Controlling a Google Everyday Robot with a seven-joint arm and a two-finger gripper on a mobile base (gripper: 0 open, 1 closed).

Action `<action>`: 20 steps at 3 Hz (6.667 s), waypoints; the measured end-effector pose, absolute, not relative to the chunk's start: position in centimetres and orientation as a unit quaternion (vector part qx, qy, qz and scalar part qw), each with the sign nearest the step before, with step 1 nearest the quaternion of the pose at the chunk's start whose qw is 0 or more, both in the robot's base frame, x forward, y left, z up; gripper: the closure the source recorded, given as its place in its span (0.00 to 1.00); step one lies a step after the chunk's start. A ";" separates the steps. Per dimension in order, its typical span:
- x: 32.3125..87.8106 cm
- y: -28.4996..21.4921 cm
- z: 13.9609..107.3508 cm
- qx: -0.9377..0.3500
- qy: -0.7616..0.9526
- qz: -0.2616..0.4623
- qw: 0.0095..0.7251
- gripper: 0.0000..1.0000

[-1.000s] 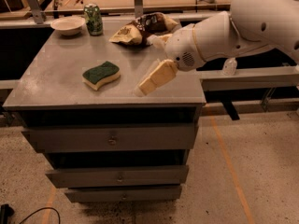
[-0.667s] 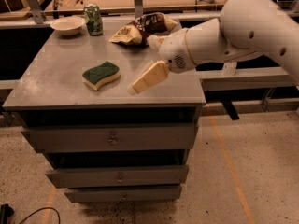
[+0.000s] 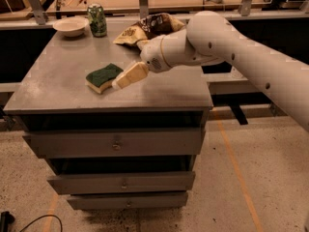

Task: Move sponge near brown chip bag

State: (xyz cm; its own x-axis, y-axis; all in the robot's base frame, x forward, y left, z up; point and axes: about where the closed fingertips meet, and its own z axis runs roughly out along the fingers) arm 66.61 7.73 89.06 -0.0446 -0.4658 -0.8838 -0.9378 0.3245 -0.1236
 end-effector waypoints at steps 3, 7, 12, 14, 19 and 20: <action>70.9 12.6 85.5 -0.539 0.664 0.269 0.442 0.18; 72.3 11.7 89.2 -0.498 0.662 0.226 0.513 1.00; 82.0 -1.3 87.7 -0.335 0.761 0.176 0.527 0.51; 82.2 -1.1 85.5 -0.345 0.779 0.180 0.492 0.05; 71.4 -6.1 92.2 -0.324 0.733 0.192 0.566 0.00; 71.0 -7.7 92.3 -0.315 0.736 0.188 0.569 0.00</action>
Offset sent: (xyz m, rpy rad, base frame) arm 0.0551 0.0438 -0.0455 -0.0240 0.0036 0.0236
